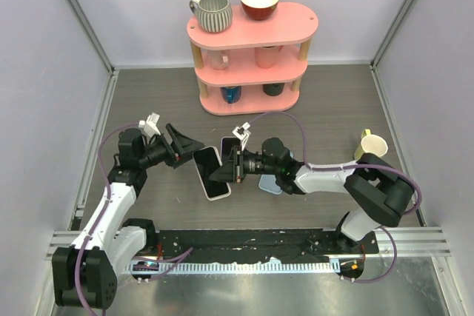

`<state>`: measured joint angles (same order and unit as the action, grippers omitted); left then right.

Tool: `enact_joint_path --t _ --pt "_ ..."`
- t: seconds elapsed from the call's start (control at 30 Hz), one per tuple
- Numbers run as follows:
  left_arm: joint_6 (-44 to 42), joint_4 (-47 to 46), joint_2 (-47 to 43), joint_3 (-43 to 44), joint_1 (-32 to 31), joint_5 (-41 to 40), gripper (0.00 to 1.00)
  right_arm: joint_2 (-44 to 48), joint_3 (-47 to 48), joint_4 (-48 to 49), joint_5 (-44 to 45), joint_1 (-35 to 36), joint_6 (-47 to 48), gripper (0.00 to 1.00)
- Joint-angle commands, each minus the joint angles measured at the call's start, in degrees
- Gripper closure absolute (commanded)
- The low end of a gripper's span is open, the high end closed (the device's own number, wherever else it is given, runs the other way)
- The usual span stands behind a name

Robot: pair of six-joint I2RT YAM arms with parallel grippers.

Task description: Put the phone into the phone case

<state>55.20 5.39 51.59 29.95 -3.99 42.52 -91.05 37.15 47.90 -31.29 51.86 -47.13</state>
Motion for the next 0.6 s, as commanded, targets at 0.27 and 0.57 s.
enact_joint_path --t 0.27,0.57 --pt "26.3 -51.3 -1.5 -12.5 0.1 15.2 0.31 2.0 -0.8 21.6 -10.2 -0.8 -12.1 0.98" --pt "27.2 -50.5 -3.8 -12.6 0.1 16.6 0.41 -7.2 -1.5 41.6 -12.2 -0.8 -25.2 0.98"
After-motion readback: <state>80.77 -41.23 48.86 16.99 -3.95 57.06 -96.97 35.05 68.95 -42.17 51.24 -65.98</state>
